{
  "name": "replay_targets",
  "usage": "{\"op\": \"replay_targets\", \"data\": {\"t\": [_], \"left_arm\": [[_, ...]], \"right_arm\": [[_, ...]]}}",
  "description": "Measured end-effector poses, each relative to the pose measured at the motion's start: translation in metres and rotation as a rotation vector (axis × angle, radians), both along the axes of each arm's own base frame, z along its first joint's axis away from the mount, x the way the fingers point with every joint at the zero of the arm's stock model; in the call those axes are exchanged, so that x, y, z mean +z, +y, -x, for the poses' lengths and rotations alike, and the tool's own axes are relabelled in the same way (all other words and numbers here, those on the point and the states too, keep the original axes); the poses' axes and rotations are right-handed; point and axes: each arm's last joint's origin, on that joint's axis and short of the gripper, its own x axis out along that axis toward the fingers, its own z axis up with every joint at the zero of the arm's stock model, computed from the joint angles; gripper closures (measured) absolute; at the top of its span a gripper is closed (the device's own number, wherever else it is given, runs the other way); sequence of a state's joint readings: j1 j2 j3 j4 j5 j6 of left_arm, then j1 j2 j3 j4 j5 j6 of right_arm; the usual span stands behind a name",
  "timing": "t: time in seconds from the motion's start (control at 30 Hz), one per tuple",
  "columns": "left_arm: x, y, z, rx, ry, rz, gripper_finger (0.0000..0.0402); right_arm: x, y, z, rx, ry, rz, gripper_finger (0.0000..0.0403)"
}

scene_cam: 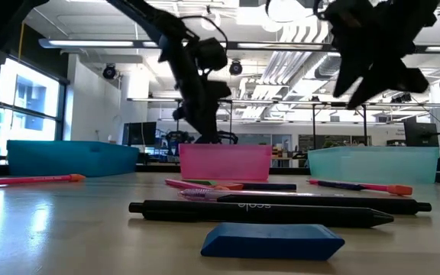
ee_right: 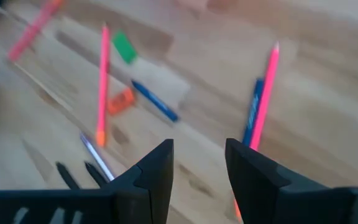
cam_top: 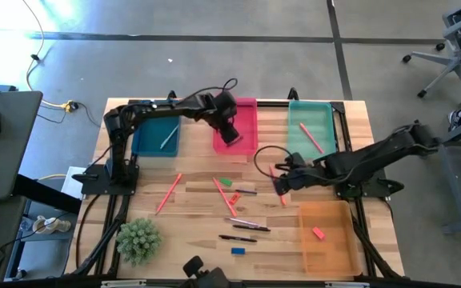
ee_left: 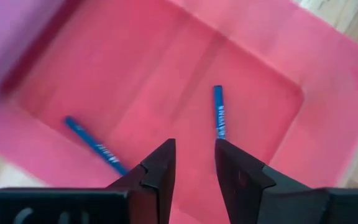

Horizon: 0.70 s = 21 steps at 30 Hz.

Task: Sort crayons/erasers/pens/pencils in bins
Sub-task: Put the pink pencil into the green bin

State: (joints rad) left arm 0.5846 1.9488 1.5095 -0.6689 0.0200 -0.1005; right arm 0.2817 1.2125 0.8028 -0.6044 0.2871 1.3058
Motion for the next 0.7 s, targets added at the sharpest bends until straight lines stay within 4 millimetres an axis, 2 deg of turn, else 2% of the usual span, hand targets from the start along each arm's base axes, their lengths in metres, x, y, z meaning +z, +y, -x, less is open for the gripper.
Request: {"op": "replay_targets", "data": {"t": [0.23, 0.43, 0.57, 0.7], "left_arm": [[0.054, 0.011, 0.004, -0.072, 0.04, -0.028, 0.0307], [0.107, 0.017, 0.023, -0.08, -0.041, -0.063, 0.0309], [0.14, 0.009, 0.046, -0.08, -0.161, 0.009, 0.031], [0.163, -0.011, 0.067, -0.1, -0.199, 0.05, 0.031]], "right_arm": [[-0.021, 0.006, -0.007, 0.004, 0.141, -0.118, 0.0265], [-0.034, 0.009, -0.011, 0.017, 0.223, -0.164, 0.0265], [-0.039, 0.011, -0.013, 0.04, 0.249, -0.192, 0.0265], [-0.04, 0.012, -0.014, 0.071, 0.255, -0.208, 0.0265]]}}
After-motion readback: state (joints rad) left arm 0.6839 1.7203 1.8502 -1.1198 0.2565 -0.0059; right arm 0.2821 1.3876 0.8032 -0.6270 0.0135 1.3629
